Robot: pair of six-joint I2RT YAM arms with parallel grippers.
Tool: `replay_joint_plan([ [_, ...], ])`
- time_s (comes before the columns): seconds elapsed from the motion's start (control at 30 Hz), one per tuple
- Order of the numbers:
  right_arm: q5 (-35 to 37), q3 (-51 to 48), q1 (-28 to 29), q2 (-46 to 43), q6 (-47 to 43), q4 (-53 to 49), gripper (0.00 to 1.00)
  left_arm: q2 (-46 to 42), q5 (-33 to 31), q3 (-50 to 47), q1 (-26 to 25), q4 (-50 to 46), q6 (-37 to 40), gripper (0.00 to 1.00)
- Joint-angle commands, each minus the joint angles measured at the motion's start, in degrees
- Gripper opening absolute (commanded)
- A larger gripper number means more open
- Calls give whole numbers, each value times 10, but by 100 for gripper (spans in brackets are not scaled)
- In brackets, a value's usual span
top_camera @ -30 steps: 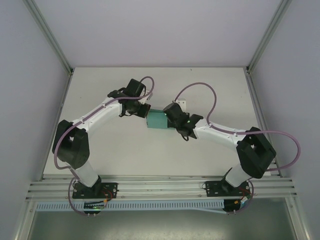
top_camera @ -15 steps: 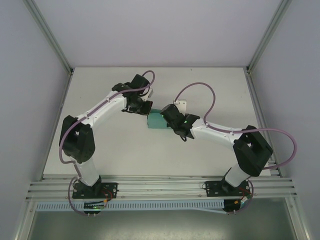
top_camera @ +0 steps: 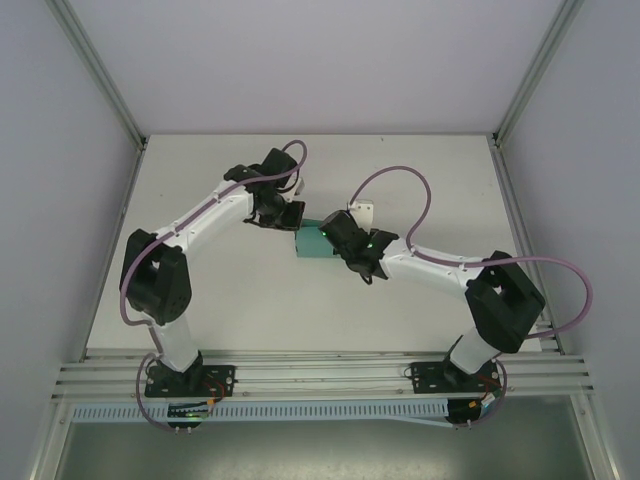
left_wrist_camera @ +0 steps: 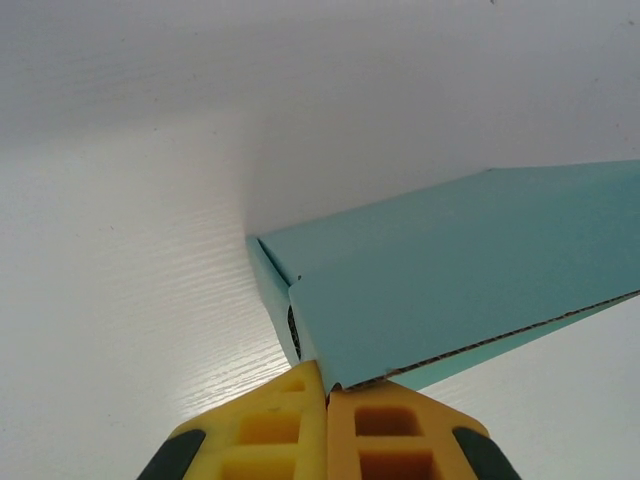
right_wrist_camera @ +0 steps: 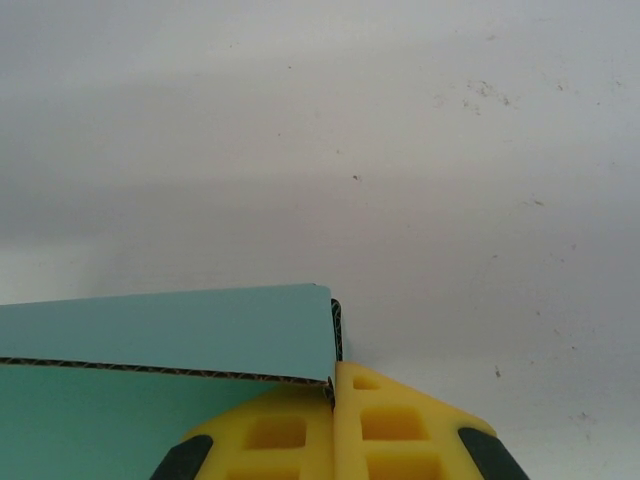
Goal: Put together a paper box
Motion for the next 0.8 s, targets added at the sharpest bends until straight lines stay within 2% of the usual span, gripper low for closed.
replay_joint_plan([
  [0.0, -59, -29, 11, 42, 19, -73, 0, 27, 62, -32, -9, -33, -24, 0],
  [0.13, -54, -30, 12, 43, 23, -75, 0, 40, 58, -23, -9, -47, -17, 0],
  [0.27, -50, -37, 12, 40, 21, -73, 0, 44, 40, -65, -9, -35, -19, 0],
  [0.33, -48, -34, 11, 43, 21, -81, 0, 45, 60, -72, -6, -34, -18, 0],
  [0.4, -46, -27, 12, 48, 21, -92, 0, 45, 74, -53, -4, -48, -14, 0],
  [0.63, -48, -32, 11, 44, 23, -86, 0, 77, 65, 65, 2, -127, 3, 0],
  [0.77, -48, -33, 9, 39, 19, -85, 0, 79, 64, 80, 9, -135, -2, 0],
])
